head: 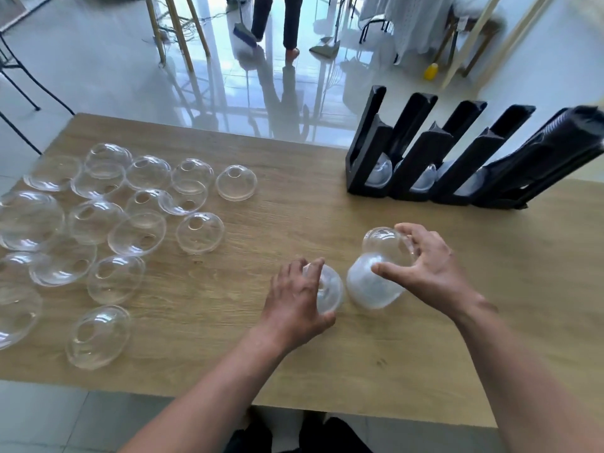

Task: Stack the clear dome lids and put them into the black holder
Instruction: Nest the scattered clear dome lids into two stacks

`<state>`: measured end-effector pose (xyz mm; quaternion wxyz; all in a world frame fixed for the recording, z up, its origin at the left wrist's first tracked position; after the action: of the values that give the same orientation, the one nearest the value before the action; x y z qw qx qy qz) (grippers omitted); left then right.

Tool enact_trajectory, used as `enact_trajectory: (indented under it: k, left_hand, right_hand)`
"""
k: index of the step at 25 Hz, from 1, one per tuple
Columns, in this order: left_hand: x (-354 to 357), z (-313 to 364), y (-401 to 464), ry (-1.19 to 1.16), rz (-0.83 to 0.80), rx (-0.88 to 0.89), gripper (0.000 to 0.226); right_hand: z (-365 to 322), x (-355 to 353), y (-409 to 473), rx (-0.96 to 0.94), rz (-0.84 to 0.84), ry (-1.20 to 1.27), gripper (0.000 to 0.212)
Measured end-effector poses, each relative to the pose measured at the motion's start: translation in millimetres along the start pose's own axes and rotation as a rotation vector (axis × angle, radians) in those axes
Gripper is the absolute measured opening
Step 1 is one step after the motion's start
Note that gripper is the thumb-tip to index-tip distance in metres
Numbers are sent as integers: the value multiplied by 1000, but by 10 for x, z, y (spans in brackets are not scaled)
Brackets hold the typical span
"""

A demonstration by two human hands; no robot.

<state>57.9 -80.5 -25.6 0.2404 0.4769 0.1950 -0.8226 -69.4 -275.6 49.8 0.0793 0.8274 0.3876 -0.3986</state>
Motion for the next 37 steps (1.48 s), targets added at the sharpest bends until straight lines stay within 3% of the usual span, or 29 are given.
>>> enact_trajectory:
  k: [3, 8, 12, 15, 18, 20, 24, 29, 34, 37]
  left_hand:
    - [134, -86, 43, -81, -25, -49, 92]
    - [150, -71, -8, -175, -20, -74, 91]
    - [109, -44, 6, -187, 27, -109, 94]
    - [82, -25, 12, -185, 22, -147, 104]
    - [-3, -180, -44, -341, -42, -233, 117]
    - [-233, -452, -95, -367, 53, -284, 104]
    - [-920, -1160, 7, -23, 410, -299, 60]
    - [-957, -1509, 204, 196, 260, -291, 60]
    - [-773, -1408, -139, 116, 302, -58, 45]
    - [-790, -1534, -230, 62, 306, -41, 54]
  right_hand:
    - [267, -54, 72, -5, 6, 25, 91]
    - [558, 396, 39, 18, -188, -72, 95]
    - [587, 468, 88, -20, -170, -114, 97]
    - [577, 478, 33, -46, -158, -116, 96]
    - [532, 443, 36, -46, -192, -174, 98]
    - [436, 414, 70, -35, -228, -236, 105]
    - [-116, 289, 225, -99, -160, -225, 106]
    - [-1202, 874, 808, -328, -192, -292, 79]
    - [-1955, 1973, 1660, -422, -262, -477, 84]
    - [-2152, 2409, 2063, -403, -314, -565, 95]
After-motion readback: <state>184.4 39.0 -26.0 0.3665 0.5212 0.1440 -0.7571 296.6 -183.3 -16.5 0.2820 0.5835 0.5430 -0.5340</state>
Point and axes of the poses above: each hand's wrist, its own y-axis towards the middle knuckle, its own x-axis out of the palm, z = x × y, the point moved 6 cm from there along y, towards the middle knuckle
